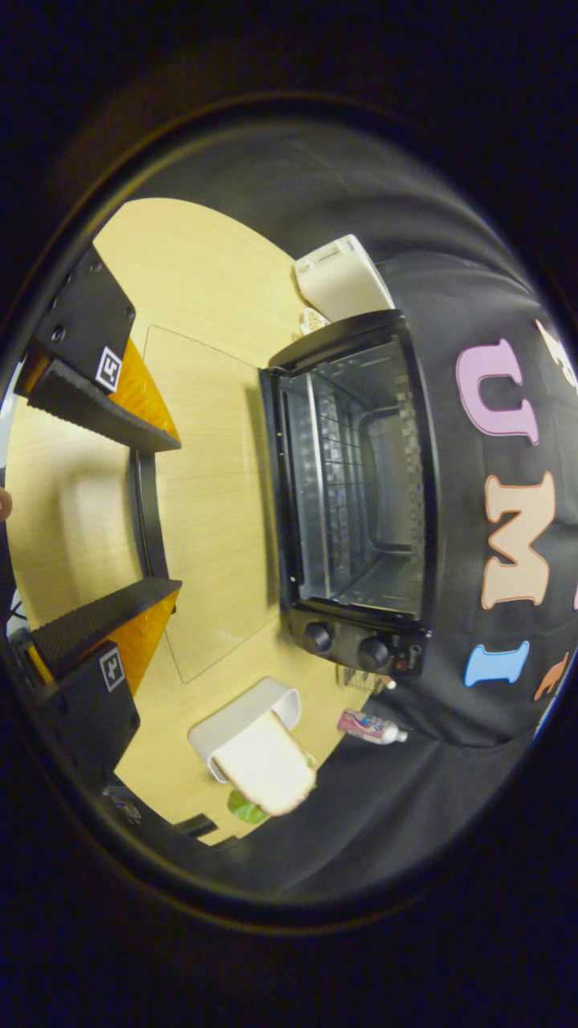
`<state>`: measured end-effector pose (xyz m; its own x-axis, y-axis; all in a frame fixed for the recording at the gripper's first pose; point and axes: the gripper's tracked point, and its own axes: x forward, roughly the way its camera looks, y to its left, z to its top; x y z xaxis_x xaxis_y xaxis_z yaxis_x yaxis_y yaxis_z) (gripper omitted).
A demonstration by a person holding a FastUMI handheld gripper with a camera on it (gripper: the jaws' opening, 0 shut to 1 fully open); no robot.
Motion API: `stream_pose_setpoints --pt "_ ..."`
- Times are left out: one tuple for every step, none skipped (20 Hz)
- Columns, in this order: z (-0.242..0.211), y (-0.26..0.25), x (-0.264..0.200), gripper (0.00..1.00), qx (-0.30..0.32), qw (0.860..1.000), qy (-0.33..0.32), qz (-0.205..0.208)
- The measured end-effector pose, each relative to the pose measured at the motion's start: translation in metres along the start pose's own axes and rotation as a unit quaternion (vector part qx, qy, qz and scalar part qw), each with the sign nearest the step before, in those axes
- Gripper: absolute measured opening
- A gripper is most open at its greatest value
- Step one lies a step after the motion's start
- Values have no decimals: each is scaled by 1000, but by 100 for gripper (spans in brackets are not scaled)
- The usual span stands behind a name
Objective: Open the toaster oven, put the food inside, and close the toaster oven door.
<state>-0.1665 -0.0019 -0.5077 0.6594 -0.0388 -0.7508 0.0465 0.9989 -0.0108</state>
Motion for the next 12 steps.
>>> stream_pose_setpoints --pt "-1 -2 0 99 3 1000 -1 -1" --pt "0 -2 1 99 8 1000 -3 -2" --pt "0 -2 1 99 15 1000 -1 -2" --pt "0 -3 0 99 20 1000 -1 -2" --pt "3 -3 -3 99 21 1000 -3 0" --pt "7 -4 -7 99 17 1000 -7 0" --pt "13 -8 -11 99 9 1000 -15 -4" --pt "21 -12 -16 99 2 1000 -30 -9" --pt "33 -17 -22 99 -1 999 -44 -14" --pt "43 -21 -27 99 1 998 -58 -19" --pt "55 -28 -33 99 8 997 -72 -26" --pt "67 -38 -39 99 18 996 -86 -35"
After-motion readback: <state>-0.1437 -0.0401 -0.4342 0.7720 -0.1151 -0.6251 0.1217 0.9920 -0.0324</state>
